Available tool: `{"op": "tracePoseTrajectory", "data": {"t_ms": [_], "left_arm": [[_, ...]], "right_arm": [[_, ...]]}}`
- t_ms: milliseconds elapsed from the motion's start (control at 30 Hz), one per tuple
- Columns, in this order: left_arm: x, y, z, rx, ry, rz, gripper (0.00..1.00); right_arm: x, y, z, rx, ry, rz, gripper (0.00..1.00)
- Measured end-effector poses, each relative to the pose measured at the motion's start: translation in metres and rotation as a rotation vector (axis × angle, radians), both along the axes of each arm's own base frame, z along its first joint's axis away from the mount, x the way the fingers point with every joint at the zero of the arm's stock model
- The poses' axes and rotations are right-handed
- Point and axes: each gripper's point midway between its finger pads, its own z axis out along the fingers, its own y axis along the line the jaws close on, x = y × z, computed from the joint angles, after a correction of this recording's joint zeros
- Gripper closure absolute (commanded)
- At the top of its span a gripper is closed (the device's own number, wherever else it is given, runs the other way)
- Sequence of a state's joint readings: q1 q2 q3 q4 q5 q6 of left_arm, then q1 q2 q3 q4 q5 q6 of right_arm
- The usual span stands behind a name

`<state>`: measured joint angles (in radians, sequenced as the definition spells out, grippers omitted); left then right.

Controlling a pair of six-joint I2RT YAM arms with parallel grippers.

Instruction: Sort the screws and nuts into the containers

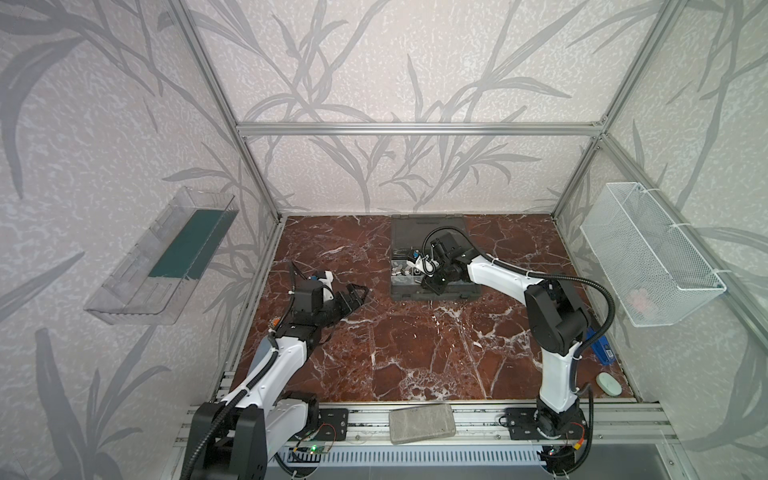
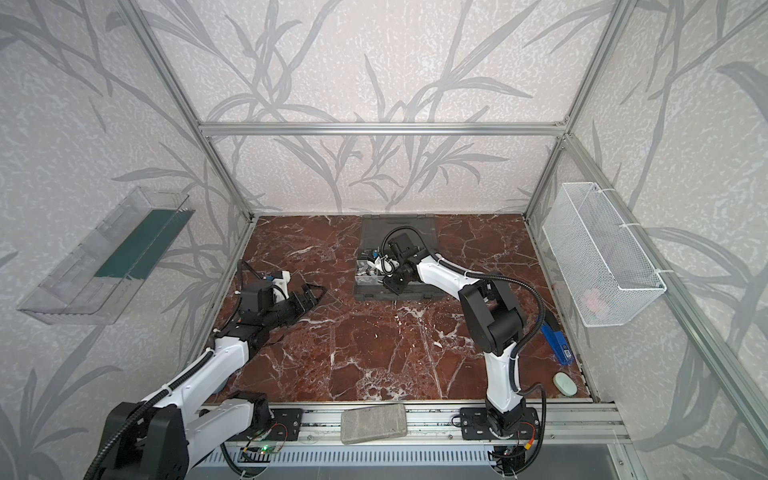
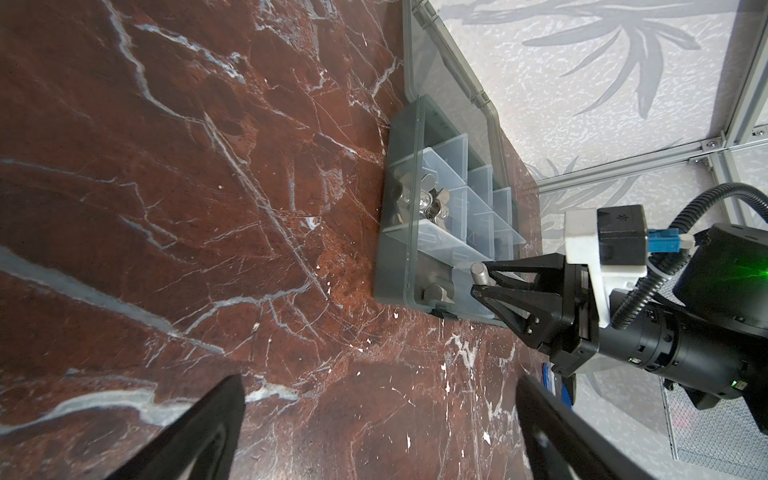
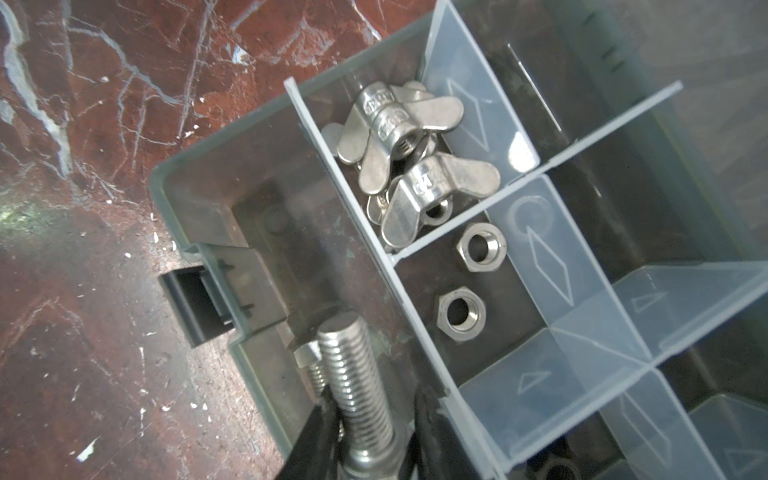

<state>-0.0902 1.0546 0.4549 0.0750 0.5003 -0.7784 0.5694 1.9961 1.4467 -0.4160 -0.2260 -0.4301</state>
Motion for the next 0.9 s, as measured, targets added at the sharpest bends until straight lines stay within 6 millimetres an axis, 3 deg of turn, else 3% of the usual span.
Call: {"op": "tracePoseTrajectory", "data": {"t_ms": [233,667,767,900], "left_arm": [[0.000,-0.001,0.000,-0.002,0.000,-0.004,0.00],[-0.001,-0.002,0.000,-0.006,0.000,-0.009,0.01],[-0.001,-0.001,0.000,-0.004,0.003,-0.009,0.01],[0.000,0.000,0.001,0.011,0.005,-0.008,0.01]], "right_arm": [[0.000,-0.001,-0.006,-0.014,0.006,-0.004,0.66],[0.001,0.000,-0.004,-0.011,-0.002,-0.010,0.56],[0.001,-0.003,0.004,-0.011,-0.014,-0.025,0.54],[-0.002,-0.014,0.033,0.011,-0.081,-0.062,0.51]]}}
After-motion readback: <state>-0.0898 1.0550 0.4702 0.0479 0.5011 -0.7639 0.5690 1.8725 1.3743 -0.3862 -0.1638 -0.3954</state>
